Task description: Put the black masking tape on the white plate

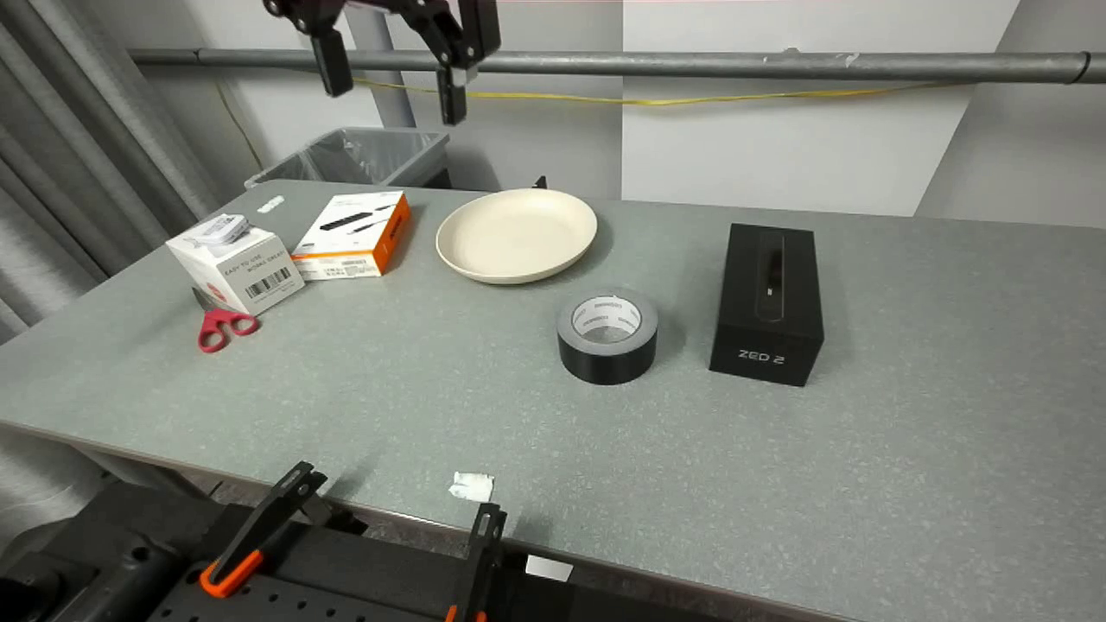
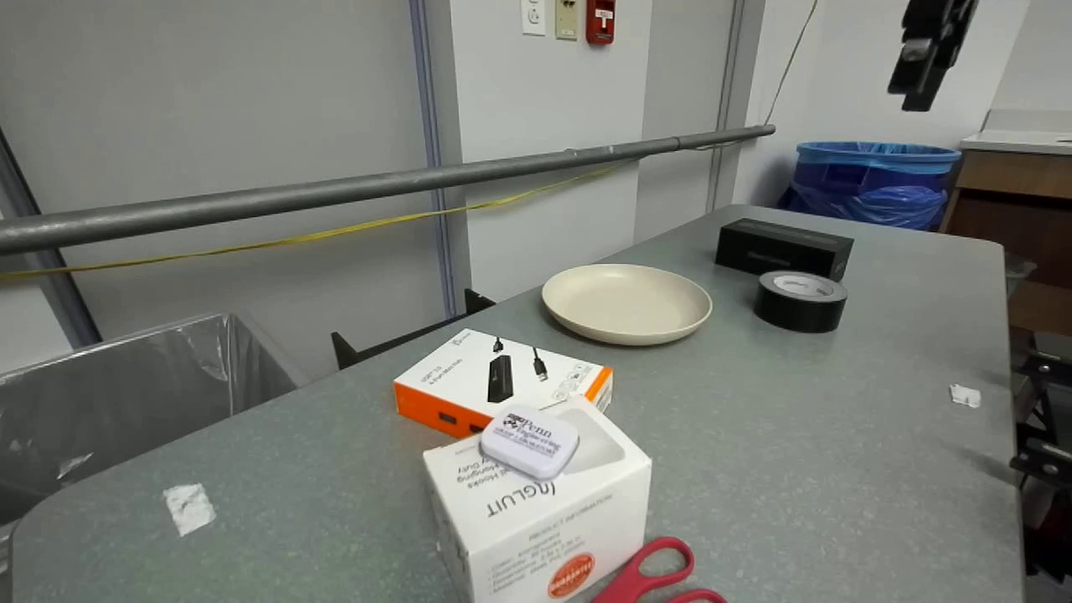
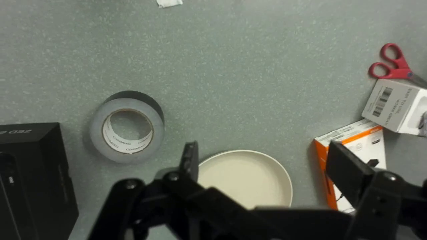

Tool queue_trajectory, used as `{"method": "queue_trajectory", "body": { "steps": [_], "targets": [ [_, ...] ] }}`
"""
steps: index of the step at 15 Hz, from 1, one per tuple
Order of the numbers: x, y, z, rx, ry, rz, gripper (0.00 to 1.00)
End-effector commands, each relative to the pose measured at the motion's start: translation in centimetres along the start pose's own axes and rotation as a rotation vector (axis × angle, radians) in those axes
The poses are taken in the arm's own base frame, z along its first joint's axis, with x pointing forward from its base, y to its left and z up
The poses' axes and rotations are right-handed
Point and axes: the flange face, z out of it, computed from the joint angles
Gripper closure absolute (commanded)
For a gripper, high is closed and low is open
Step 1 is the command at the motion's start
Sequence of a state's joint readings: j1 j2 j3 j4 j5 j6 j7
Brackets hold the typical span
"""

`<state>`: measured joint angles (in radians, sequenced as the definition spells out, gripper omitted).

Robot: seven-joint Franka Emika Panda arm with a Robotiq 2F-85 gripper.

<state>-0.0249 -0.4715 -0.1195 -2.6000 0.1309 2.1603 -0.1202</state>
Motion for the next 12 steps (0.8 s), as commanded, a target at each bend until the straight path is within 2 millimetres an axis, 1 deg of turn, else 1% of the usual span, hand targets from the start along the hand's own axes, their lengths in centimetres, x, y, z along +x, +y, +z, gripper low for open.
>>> {"method": "queue_trajectory", "body": {
  "steps": [1,3,5,6,9,10,11,12],
  "targets": [
    [3.5,1.8,5.5,-0.080,0.024,0.062,0.00],
    [4.8,2.8,8.5,-0.114,0.024,0.097,0.00],
    [5.4,4.0,11.1,-0.149,0.005,0.128,0.00],
    [5.5,4.7,12.5,-0.153,-0.021,0.144,0.00],
    [5.6,6.8,15.3,-0.175,-0.053,0.180,0.00],
    [5.6,7.3,15.7,-0.172,-0.060,0.198,0.00],
    [5.4,7.5,15.1,-0.154,-0.070,0.201,0.00],
    [4.7,6.7,15.4,-0.151,-0.076,0.179,0.00]
  ]
}}
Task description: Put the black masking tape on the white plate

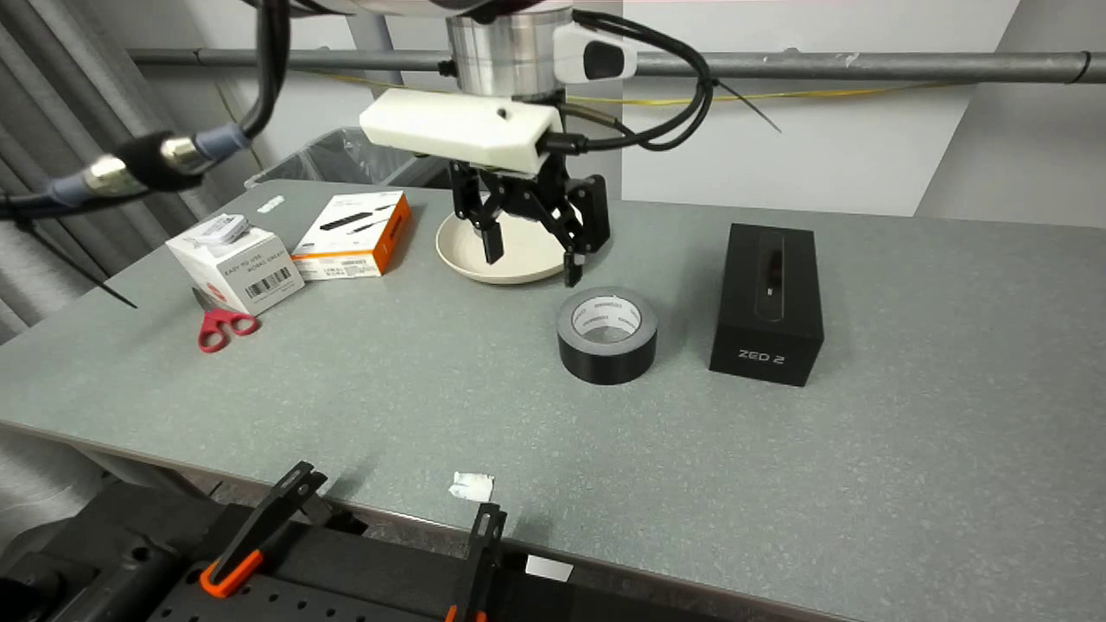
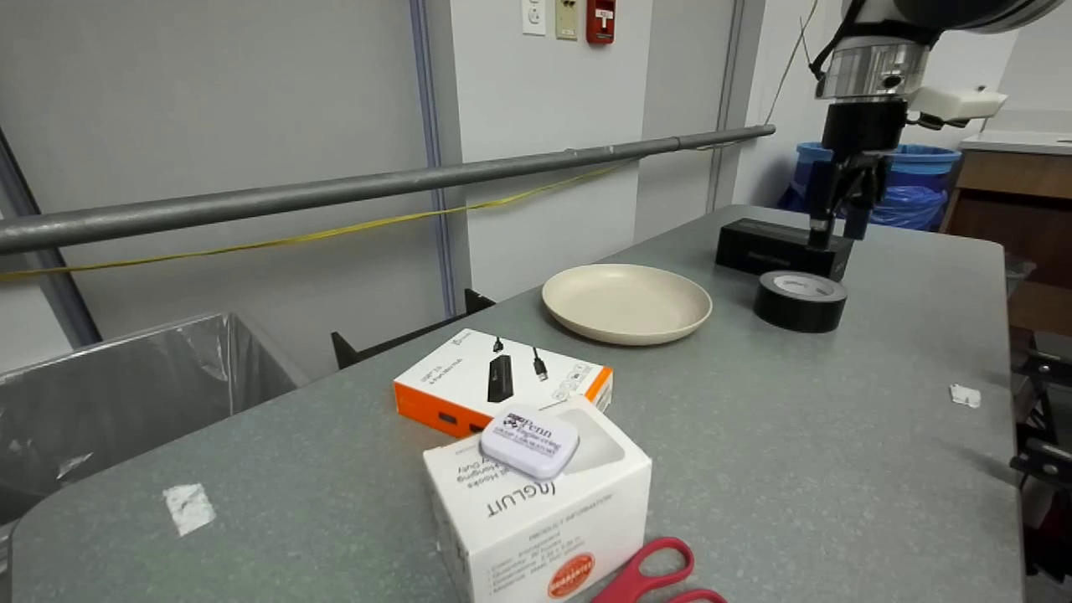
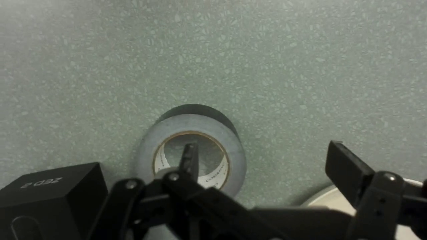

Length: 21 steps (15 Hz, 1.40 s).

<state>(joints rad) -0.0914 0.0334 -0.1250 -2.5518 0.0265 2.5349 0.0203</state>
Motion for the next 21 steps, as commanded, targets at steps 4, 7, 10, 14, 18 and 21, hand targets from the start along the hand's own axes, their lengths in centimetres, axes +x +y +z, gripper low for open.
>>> {"method": "queue_trajectory", "body": {
  "steps": [4,7,10,14,18,21],
  "targets": [
    [0.4,0.5,0.0,-0.001,0.000,0.012,0.00],
    [1.3,0.6,1.3,-0.013,-0.007,0.038,0.00],
    [2.2,0.5,3.0,-0.027,-0.019,0.071,0.00],
    [3.5,0.4,5.2,-0.049,-0.013,0.109,0.00],
    [4.9,0.0,8.0,-0.070,-0.021,0.152,0.00],
    [6.0,-0.2,9.6,-0.089,-0.007,0.175,0.00]
  ]
}}
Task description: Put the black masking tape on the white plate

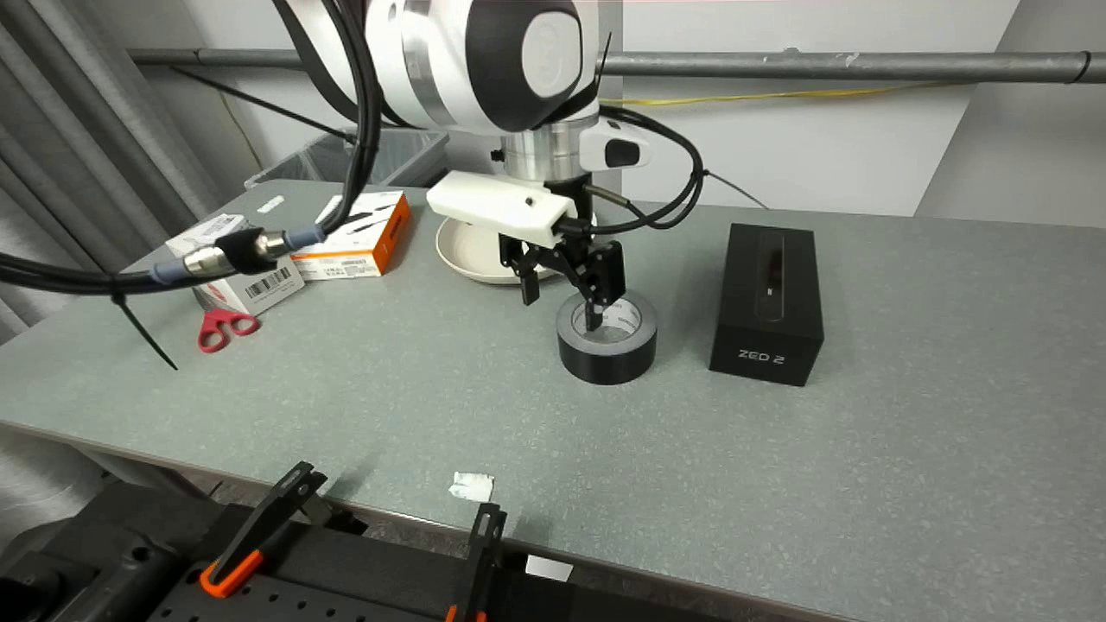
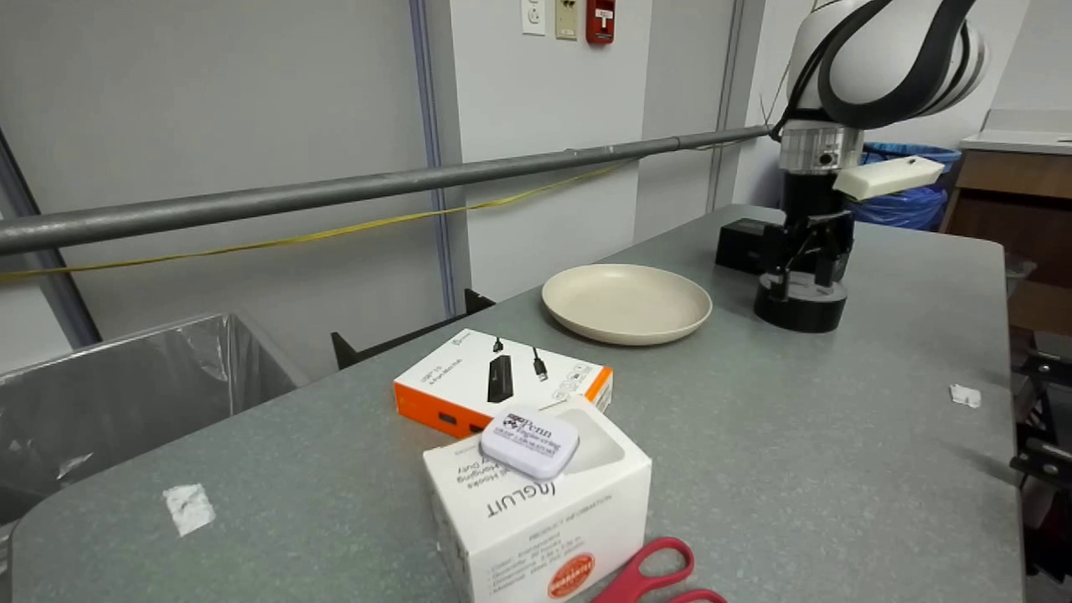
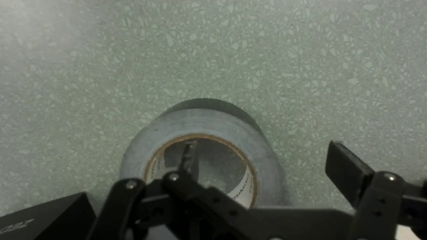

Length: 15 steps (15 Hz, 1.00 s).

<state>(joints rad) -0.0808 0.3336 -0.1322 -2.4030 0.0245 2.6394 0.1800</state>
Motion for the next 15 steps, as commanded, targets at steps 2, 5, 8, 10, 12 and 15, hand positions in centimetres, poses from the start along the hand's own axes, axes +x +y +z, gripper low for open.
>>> {"method": "queue_trajectory", "body": {
  "steps": [2,5,8,10,12,15],
  "targets": [
    [2.4,-0.7,2.0,-0.043,0.050,0.031,0.10],
    [3.2,-0.8,2.5,-0.043,0.061,0.044,0.44],
    [3.4,-0.7,2.1,-0.039,0.064,0.058,0.67],
    [3.7,-0.7,1.4,-0.026,0.067,0.067,0.83],
    [3.8,-0.6,0.6,-0.009,0.059,0.068,0.96],
    [3.2,-0.8,-2.2,0.029,0.095,0.049,0.94]
  ]
}}
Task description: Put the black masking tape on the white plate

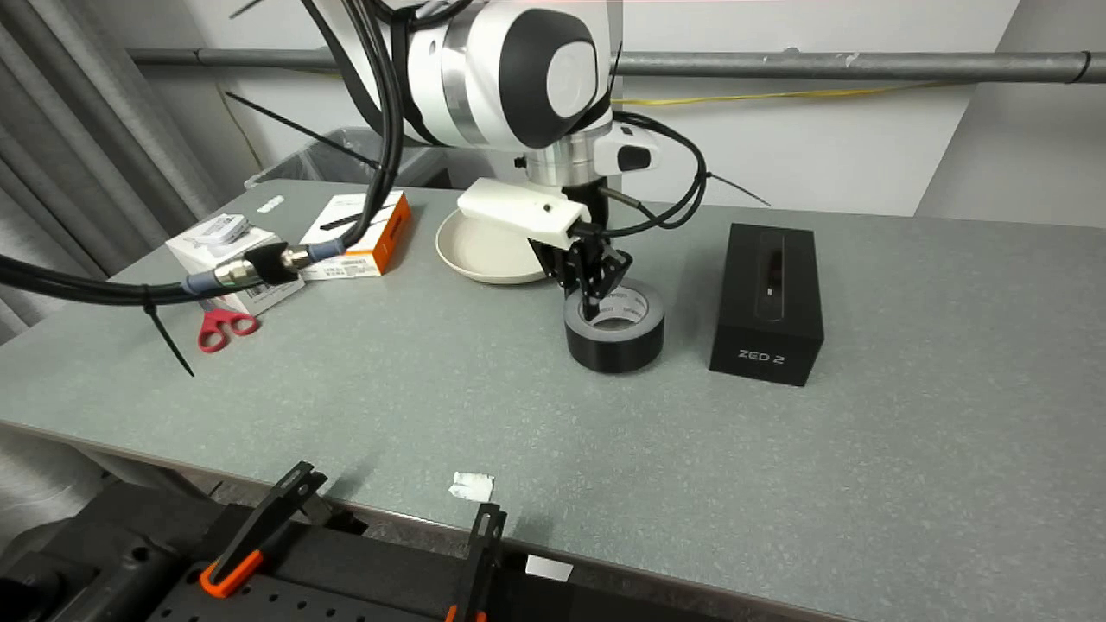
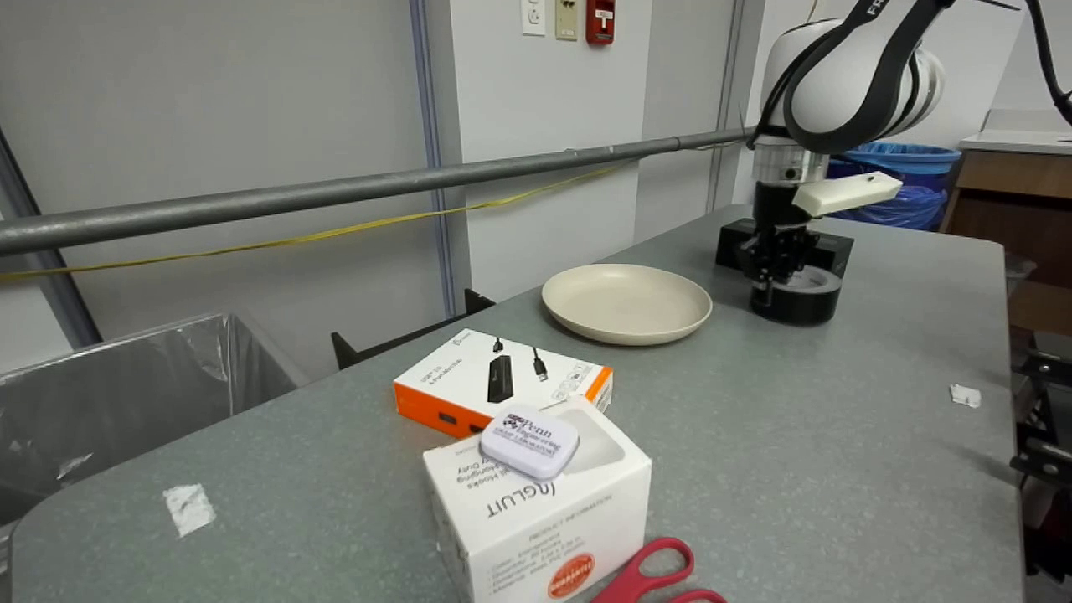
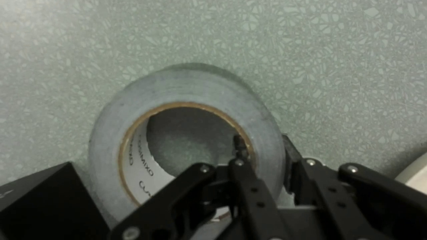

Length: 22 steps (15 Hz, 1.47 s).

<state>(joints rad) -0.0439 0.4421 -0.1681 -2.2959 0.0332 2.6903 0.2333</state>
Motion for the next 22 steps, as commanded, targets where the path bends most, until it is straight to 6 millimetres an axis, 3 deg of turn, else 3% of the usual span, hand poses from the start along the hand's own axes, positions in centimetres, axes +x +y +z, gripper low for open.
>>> {"method": "queue_trajectory", "body": {
  "steps": [1,5,8,9,12,17,18,22],
  "targets": [
    [-0.3,-0.4,-4.8,0.062,0.055,-0.011,0.94],
    [-0.7,-2.6,-10.4,0.130,0.144,-0.060,0.94],
    [-0.7,-5.4,-13.1,0.177,0.177,-0.095,0.94],
    [-0.1,-4.5,-11.2,0.144,0.166,-0.069,0.74],
    [-0.5,-5.9,-12.4,0.165,0.180,-0.087,0.74],
    [-0.6,-5.8,-12.2,0.163,0.176,-0.088,0.74],
    [-0.3,-6.3,-12.8,0.179,0.191,-0.093,0.94],
    [1.7,-10.1,-15.0,0.212,0.236,-0.114,0.94]
  ]
}}
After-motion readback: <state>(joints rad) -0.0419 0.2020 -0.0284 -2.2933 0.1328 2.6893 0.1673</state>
